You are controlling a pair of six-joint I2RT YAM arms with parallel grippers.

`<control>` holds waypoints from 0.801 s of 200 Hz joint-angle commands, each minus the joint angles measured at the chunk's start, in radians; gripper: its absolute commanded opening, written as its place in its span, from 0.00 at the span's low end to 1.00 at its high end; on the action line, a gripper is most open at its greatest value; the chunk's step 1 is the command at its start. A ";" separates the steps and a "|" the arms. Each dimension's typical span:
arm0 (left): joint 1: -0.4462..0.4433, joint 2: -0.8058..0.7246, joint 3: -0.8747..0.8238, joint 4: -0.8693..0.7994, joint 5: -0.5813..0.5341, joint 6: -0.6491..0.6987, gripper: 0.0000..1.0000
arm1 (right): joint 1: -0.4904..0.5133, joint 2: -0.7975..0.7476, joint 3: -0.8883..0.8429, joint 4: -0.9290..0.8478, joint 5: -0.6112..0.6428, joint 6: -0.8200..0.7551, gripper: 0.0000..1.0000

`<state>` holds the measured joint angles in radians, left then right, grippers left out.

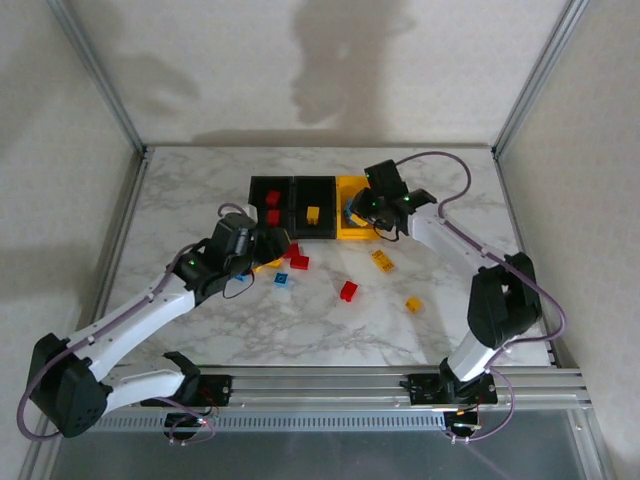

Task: Sort the legos into containers by color
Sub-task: Pick up the lego from the middle-right of the table, then place the lego in the container.

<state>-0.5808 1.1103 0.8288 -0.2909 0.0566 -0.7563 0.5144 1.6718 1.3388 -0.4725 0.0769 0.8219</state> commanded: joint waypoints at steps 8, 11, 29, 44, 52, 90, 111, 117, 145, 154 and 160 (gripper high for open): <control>0.019 -0.046 -0.043 -0.042 0.000 -0.017 0.65 | 0.009 0.067 0.092 -0.027 -0.024 -0.032 0.36; 0.020 -0.048 -0.046 -0.043 -0.002 -0.019 0.65 | 0.010 0.074 0.100 -0.027 -0.027 -0.034 0.36; 0.027 -0.059 -0.059 -0.048 -0.005 -0.027 0.65 | 0.027 0.115 0.152 -0.029 -0.033 -0.043 0.36; 0.032 -0.062 -0.068 -0.048 -0.006 -0.035 0.65 | 0.040 0.154 0.198 -0.032 -0.039 -0.050 0.36; 0.034 -0.062 -0.072 -0.046 -0.005 -0.036 0.65 | 0.046 0.180 0.225 -0.033 -0.048 -0.055 0.36; 0.036 -0.061 -0.077 -0.050 -0.001 -0.048 0.65 | 0.065 0.322 0.384 -0.058 -0.076 -0.071 0.37; 0.038 -0.069 -0.078 -0.062 -0.008 -0.049 0.65 | 0.079 0.398 0.477 -0.073 -0.088 -0.079 0.37; 0.039 -0.071 -0.077 -0.066 -0.009 -0.049 0.65 | 0.081 0.422 0.502 -0.076 -0.094 -0.081 0.37; 0.042 -0.085 -0.079 -0.080 -0.015 -0.052 0.65 | 0.090 0.516 0.603 -0.099 -0.115 -0.085 0.37; 0.043 -0.090 -0.080 -0.083 -0.017 -0.051 0.65 | 0.094 0.538 0.628 -0.103 -0.120 -0.087 0.37; 0.044 -0.092 -0.082 -0.084 -0.018 -0.051 0.65 | 0.096 0.554 0.645 -0.108 -0.124 -0.089 0.37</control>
<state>-0.5495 1.0454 0.7628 -0.3435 0.0563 -0.7940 0.5945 2.1696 1.9076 -0.5396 -0.0208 0.7536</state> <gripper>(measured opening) 0.650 0.401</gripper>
